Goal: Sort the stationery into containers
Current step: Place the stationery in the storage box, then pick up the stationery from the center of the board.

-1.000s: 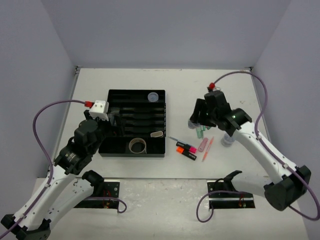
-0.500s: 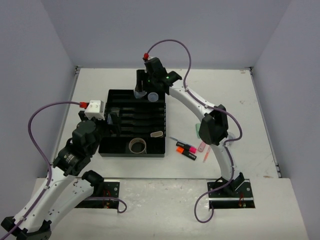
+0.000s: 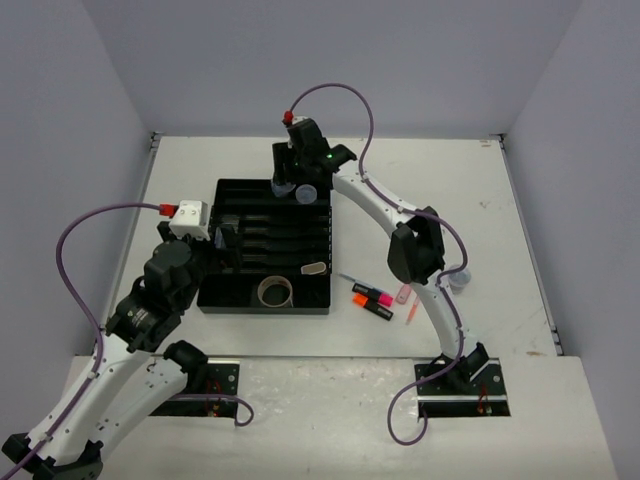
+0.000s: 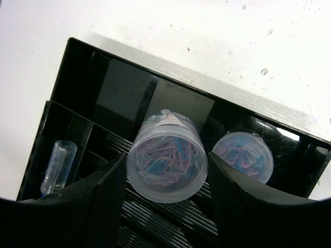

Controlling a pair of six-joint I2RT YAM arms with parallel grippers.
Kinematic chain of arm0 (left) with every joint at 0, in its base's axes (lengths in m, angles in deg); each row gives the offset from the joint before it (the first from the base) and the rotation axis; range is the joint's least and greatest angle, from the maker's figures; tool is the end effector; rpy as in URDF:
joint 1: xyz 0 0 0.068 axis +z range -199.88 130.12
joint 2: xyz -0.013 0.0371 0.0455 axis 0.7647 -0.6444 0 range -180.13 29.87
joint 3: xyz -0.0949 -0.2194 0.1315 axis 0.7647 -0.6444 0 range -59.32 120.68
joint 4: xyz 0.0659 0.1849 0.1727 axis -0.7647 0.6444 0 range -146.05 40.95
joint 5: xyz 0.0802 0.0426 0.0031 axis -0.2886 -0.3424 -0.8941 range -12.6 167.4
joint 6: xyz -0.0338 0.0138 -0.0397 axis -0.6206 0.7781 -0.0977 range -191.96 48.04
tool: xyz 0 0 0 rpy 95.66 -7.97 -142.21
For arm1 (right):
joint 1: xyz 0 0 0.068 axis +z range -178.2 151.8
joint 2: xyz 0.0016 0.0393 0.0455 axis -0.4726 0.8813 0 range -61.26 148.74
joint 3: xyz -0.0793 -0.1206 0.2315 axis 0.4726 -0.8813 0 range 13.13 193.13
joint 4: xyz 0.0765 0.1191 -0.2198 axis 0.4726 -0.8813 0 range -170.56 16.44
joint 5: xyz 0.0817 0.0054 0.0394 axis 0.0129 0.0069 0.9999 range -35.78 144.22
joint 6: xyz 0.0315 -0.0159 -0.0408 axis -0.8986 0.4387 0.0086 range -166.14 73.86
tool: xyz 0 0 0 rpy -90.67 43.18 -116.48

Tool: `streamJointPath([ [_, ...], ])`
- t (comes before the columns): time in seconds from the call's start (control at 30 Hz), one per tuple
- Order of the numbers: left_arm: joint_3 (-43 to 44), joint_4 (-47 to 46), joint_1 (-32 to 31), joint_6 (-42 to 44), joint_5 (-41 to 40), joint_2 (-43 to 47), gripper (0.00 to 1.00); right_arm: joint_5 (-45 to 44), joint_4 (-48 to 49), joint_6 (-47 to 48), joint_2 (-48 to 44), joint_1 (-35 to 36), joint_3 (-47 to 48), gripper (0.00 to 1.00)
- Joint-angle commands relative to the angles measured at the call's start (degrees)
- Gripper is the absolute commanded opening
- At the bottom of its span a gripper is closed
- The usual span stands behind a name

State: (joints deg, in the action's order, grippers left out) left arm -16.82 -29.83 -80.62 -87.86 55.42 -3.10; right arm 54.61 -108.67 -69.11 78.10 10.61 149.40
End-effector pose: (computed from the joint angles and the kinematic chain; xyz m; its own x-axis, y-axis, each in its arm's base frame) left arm 0.1208 -0.0564 0.3262 -0.2829 -0.1273 -0.9507 0.0919 0.9830 -0.1590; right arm 0.4317 0.3476 0.2643 -0.6900 -0.0541 -0.7218 -0.3927 0.8656 0.3105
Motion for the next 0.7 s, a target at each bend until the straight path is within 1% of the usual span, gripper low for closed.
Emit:
streamJointPath([
  [0.0,-0.2,-1.5,0.6,0.2,1.1,0.5,1.00,-0.6,1.3,3.0,0.5,0.0,2.4,0.44],
  [0.03,-0.3,-1.5,0.6,0.2,1.2,0.6,1.00,-0.6,1.1,3.5,0.7,0.0,2.7,0.49],
  [0.13,-0.3,-1.6,0.6,0.3,1.4,0.9,1.00,-0.6,0.8,4.4,0.6,0.0,2.9,0.77],
  [0.27,-0.4,-1.7,0.6,0.3,1.3,1.0,1.00,-0.9,0.5,5.8,-1.1,0.1,2.7,0.98],
  [0.4,-0.4,-1.7,0.6,0.3,1.2,1.0,1.00,-1.8,-0.1,6.4,-3.6,-0.3,1.9,0.99],
  [0.47,-0.4,-1.5,0.7,0.3,0.8,1.2,1.00,-3.8,-1.2,5.1,-6.7,-1.1,-2.4,0.99],
  [0.5,-0.4,-1.4,0.6,0.2,0.6,1.4,1.00,-5.3,-0.9,4.5,-11.0,-1.5,-5.2,0.99],
  [0.57,-0.4,-1.4,0.6,0.2,0.3,1.7,1.00,-7.6,0.0,2.0,-18.5,-2.8,-14.4,0.99],
  [0.6,-0.3,-1.2,0.6,0.1,0.1,1.8,1.00,-8.8,0.1,0.2,-22.9,-4.2,-22.0,0.99],
  [0.67,-0.3,-0.9,0.6,-0.1,-0.6,1.9,1.00,-10.9,0.1,-3.1,-32.0,-7.1,-34.4,0.99],
])
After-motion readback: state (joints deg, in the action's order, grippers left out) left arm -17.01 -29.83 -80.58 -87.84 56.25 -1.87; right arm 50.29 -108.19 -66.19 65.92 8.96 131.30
